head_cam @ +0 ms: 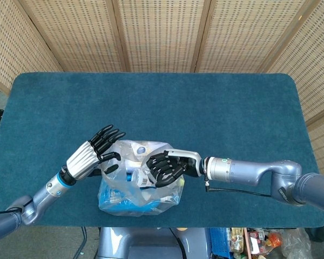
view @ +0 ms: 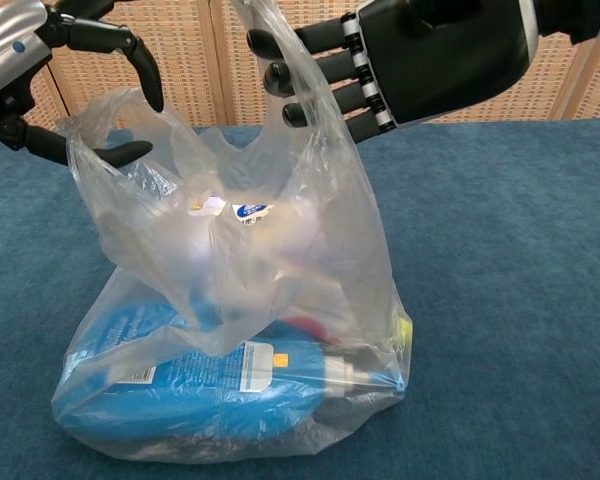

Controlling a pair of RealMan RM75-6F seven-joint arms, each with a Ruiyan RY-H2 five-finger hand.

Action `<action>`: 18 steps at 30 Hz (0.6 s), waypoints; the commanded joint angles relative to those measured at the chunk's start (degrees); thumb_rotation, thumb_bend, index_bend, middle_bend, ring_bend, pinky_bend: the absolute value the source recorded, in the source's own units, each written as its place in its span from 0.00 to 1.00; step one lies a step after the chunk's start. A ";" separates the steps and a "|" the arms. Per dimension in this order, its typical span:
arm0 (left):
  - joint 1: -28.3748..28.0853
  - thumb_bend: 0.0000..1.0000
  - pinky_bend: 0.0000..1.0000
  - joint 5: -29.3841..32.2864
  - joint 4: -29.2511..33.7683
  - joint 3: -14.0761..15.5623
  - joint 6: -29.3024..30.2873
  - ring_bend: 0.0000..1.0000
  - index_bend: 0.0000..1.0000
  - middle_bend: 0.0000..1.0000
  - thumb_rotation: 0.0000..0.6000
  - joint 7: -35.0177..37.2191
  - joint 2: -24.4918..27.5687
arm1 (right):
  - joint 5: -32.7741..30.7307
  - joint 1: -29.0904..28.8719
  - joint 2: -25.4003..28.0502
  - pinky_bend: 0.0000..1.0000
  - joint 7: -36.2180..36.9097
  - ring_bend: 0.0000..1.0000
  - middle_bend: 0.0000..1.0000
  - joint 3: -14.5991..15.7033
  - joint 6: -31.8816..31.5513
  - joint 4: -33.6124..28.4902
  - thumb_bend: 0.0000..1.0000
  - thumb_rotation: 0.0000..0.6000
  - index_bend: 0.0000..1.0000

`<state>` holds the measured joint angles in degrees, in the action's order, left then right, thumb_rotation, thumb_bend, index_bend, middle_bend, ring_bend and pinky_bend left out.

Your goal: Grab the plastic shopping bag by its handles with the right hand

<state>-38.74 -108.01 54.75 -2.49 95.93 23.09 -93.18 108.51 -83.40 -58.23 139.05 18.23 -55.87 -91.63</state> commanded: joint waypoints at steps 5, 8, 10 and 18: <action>-1.78 0.32 0.00 2.28 0.23 -2.34 -0.53 0.00 0.61 0.00 1.00 0.76 -1.71 | -0.02 -0.36 0.09 0.46 -0.42 0.46 0.53 -0.07 0.31 -0.56 0.11 1.00 0.43; -2.41 0.32 0.00 3.62 0.77 -3.90 -0.31 0.00 0.64 0.00 1.00 1.18 -2.16 | -0.15 -0.55 0.19 0.46 -0.74 0.46 0.53 -0.12 0.62 -0.97 0.11 1.00 0.43; -3.09 0.32 0.00 4.44 0.99 -5.13 -0.14 0.00 0.64 0.00 1.00 1.35 -2.55 | -0.35 -0.67 0.19 0.46 -1.08 0.46 0.53 -0.19 0.98 -1.27 0.11 1.00 0.43; -5.00 0.32 0.00 5.88 2.02 -8.06 1.26 0.00 0.60 0.00 1.00 1.92 -3.30 | -1.99 -0.50 -0.11 0.46 -2.58 0.46 0.53 -0.76 2.22 -2.15 0.12 1.00 0.44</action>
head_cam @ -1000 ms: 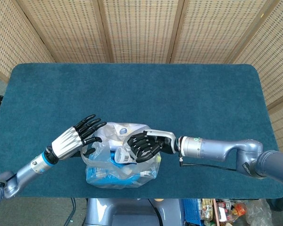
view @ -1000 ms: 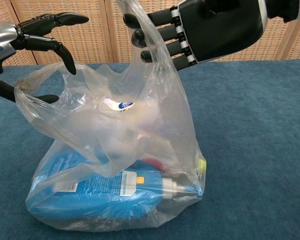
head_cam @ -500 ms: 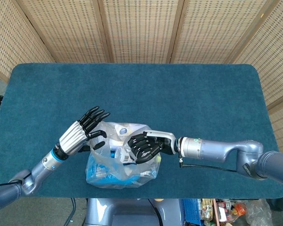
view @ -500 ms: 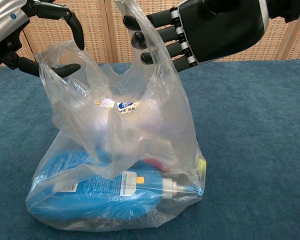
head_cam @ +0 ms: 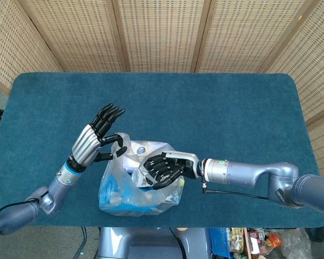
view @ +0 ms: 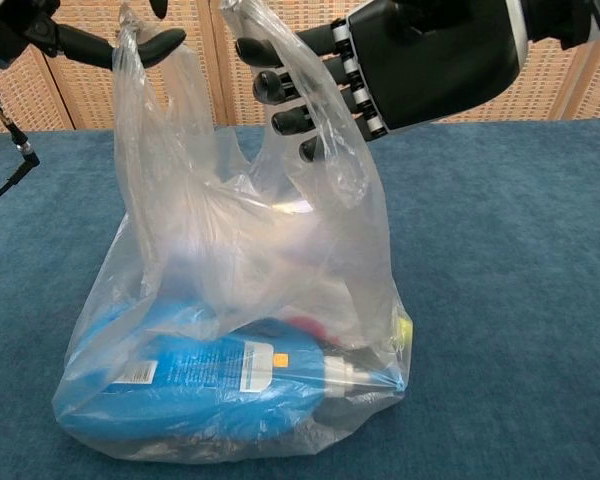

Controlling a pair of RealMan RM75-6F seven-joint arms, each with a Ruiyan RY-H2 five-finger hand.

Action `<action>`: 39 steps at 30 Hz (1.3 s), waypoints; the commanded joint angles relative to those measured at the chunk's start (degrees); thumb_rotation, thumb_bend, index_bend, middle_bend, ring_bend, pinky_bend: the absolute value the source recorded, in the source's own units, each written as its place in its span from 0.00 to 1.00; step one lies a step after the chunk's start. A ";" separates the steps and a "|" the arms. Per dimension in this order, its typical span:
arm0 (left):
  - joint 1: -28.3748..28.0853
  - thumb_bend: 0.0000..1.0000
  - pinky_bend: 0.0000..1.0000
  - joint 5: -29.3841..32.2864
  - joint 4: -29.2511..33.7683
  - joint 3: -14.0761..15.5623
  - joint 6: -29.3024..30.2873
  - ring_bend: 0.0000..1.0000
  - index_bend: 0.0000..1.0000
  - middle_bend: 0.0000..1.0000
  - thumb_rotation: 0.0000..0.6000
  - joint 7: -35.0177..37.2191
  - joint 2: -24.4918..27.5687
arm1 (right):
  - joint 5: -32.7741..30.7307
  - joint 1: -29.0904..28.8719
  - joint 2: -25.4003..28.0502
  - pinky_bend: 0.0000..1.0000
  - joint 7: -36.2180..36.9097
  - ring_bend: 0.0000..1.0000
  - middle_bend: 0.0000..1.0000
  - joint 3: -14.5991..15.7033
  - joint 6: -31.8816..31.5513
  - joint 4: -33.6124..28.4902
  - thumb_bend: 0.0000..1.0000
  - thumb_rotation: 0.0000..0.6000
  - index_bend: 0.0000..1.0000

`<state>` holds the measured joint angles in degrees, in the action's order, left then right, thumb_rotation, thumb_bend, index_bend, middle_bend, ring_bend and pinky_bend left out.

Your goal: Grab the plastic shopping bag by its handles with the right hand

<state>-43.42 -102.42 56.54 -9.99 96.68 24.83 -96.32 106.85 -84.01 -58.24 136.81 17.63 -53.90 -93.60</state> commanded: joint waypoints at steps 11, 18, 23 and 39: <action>-2.22 0.24 0.00 -0.19 0.30 -2.59 2.68 0.00 0.16 0.00 1.00 -1.82 1.20 | -5.09 1.67 -0.23 0.46 -4.24 0.46 0.53 -2.12 2.13 -1.75 0.12 1.00 0.44; -3.80 0.20 0.00 -3.14 4.73 -2.33 2.39 0.00 0.04 0.00 1.00 -8.57 5.58 | -13.87 4.00 0.31 0.46 -12.22 0.44 0.53 -6.37 4.59 -6.00 0.14 1.00 0.44; -4.65 0.19 0.00 -3.40 9.04 -2.51 0.46 0.00 0.03 0.00 1.00 -12.18 7.85 | -19.50 5.25 0.25 0.44 -18.82 0.41 0.53 -9.09 7.19 -9.12 0.15 1.00 0.43; -4.80 0.19 0.00 -2.85 16.21 -2.22 -2.41 0.00 0.03 0.00 1.00 -16.92 11.78 | -30.41 9.90 -0.02 0.44 -29.72 0.42 0.53 -19.52 18.69 -14.54 0.21 1.00 0.43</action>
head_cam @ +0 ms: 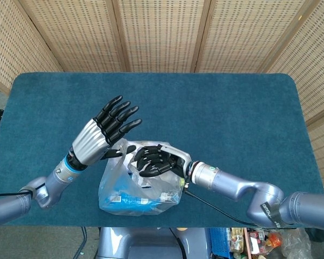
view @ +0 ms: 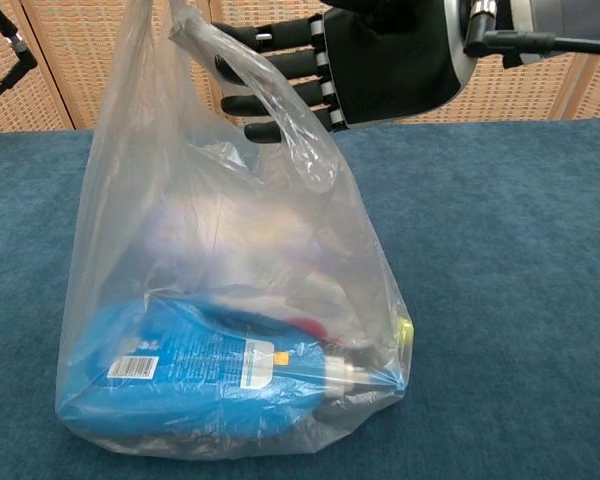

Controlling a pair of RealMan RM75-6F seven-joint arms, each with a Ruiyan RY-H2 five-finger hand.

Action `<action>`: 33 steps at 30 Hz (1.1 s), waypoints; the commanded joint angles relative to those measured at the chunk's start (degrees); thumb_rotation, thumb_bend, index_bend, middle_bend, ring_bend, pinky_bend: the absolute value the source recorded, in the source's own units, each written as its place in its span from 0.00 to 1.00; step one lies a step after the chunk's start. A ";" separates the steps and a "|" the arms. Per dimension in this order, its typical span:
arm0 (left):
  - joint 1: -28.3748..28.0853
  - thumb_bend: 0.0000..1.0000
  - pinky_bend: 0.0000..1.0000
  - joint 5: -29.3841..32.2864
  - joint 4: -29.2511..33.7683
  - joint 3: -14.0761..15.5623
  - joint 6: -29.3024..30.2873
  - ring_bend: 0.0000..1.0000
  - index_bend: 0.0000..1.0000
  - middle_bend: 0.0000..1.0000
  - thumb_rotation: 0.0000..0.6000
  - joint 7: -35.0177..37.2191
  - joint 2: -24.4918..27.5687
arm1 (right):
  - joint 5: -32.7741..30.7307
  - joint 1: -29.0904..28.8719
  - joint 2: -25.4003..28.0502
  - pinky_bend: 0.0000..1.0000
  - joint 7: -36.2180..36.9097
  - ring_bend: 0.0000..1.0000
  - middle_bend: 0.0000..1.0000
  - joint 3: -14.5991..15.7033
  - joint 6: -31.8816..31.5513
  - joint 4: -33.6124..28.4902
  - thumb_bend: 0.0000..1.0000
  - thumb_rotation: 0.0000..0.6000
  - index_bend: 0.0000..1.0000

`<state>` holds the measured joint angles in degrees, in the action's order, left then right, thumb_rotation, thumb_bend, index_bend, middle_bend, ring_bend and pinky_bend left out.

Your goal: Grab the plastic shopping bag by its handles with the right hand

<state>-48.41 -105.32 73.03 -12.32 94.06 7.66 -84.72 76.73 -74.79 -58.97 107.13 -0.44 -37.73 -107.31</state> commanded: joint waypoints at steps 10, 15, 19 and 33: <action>1.24 0.19 0.00 -0.22 -2.09 0.77 1.97 0.00 0.03 0.00 1.00 1.68 0.79 | -0.54 1.39 2.03 0.44 -5.65 0.43 0.53 -6.13 11.72 -2.00 0.17 1.00 0.44; 1.36 0.19 0.00 -0.40 -2.38 0.94 2.32 0.00 0.03 0.00 1.00 1.80 0.92 | -0.80 3.11 1.59 0.44 -4.58 0.45 0.53 -9.87 14.38 -2.91 0.16 1.00 0.45; 1.37 0.19 0.00 -0.63 -2.12 1.17 2.35 0.00 0.03 0.00 1.00 1.59 0.72 | -0.79 4.15 0.52 0.44 -2.61 0.45 0.53 -12.26 15.95 -2.63 0.18 1.00 0.45; 0.97 0.19 0.00 -1.08 1.21 1.16 1.52 0.00 0.04 0.00 1.00 -0.05 0.96 | -12.01 8.13 -4.75 0.44 -7.19 0.43 0.53 -19.87 19.62 -0.86 0.25 1.00 0.45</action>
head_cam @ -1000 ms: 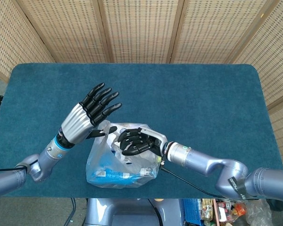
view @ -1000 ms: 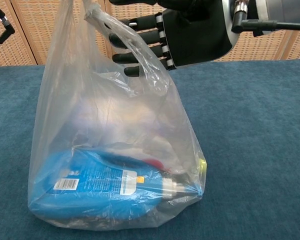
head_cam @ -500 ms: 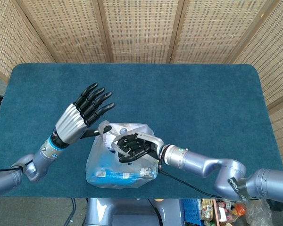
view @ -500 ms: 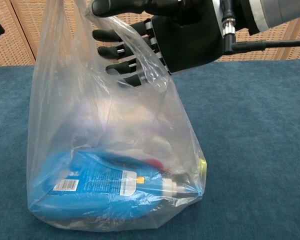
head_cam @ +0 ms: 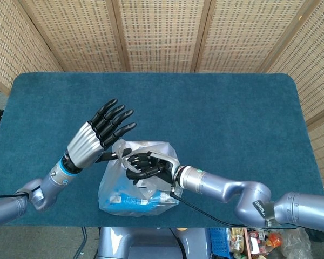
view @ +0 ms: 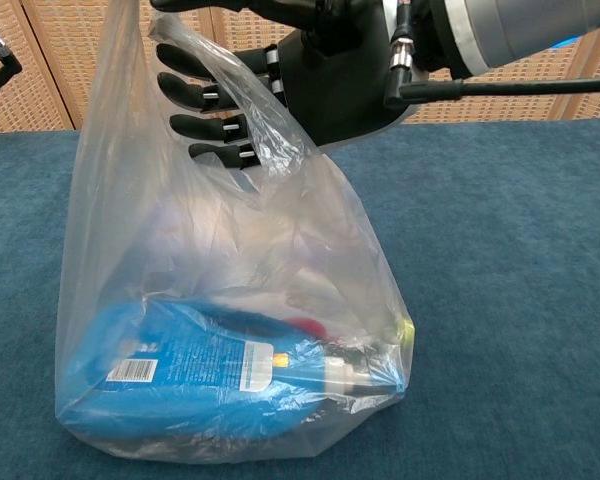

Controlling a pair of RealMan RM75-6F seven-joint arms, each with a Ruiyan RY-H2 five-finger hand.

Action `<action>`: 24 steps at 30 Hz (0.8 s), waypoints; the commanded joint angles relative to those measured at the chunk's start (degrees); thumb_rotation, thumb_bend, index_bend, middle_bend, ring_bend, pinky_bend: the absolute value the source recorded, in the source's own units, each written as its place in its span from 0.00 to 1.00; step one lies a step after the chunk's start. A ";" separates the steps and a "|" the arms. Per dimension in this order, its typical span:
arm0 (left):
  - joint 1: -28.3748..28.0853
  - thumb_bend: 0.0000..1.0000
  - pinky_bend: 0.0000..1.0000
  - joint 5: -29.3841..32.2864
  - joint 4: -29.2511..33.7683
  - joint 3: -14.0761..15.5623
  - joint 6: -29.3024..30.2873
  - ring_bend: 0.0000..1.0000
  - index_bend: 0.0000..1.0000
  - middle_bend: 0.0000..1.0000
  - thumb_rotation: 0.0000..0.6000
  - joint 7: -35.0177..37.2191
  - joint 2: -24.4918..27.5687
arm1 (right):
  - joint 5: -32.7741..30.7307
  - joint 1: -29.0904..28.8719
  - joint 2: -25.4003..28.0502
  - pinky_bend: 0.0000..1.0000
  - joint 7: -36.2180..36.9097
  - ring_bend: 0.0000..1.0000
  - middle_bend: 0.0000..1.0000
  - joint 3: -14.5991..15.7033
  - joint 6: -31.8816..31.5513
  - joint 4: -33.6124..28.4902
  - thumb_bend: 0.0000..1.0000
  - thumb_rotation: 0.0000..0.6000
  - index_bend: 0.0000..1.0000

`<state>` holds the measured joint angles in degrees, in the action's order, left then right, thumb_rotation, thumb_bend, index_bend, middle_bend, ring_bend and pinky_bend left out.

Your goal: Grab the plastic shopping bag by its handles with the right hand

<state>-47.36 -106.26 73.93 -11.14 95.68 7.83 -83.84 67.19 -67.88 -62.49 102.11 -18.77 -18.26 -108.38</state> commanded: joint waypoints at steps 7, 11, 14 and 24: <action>-0.36 0.19 0.00 0.04 1.66 -0.09 -1.11 0.00 0.04 0.00 1.00 -0.90 0.14 | -6.66 2.68 -2.38 0.43 -7.19 0.39 0.50 -3.89 0.24 -0.11 0.25 1.00 0.41; -0.57 0.19 0.00 0.21 2.55 -0.20 -1.89 0.00 0.04 0.00 1.00 -1.54 0.23 | -8.85 3.48 -3.22 0.36 -10.57 0.35 0.46 -4.82 0.00 -0.13 0.25 1.00 0.39; -0.68 0.19 0.00 0.50 3.21 -0.28 -2.53 0.00 0.04 0.00 1.00 -1.93 0.20 | -10.53 4.33 -4.11 0.34 -13.07 0.34 0.45 -5.71 0.31 -0.08 0.24 1.00 0.39; -1.16 0.19 0.00 0.91 3.71 -0.63 -3.71 0.00 0.05 0.00 1.00 -2.83 -0.35 | -13.38 7.17 -6.17 0.34 -16.05 0.33 0.43 -9.93 2.67 -0.28 0.24 1.00 0.37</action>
<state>-48.45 -105.45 77.62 -11.71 92.09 5.05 -84.11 54.07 -61.19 -68.28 86.40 -28.16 -16.06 -108.66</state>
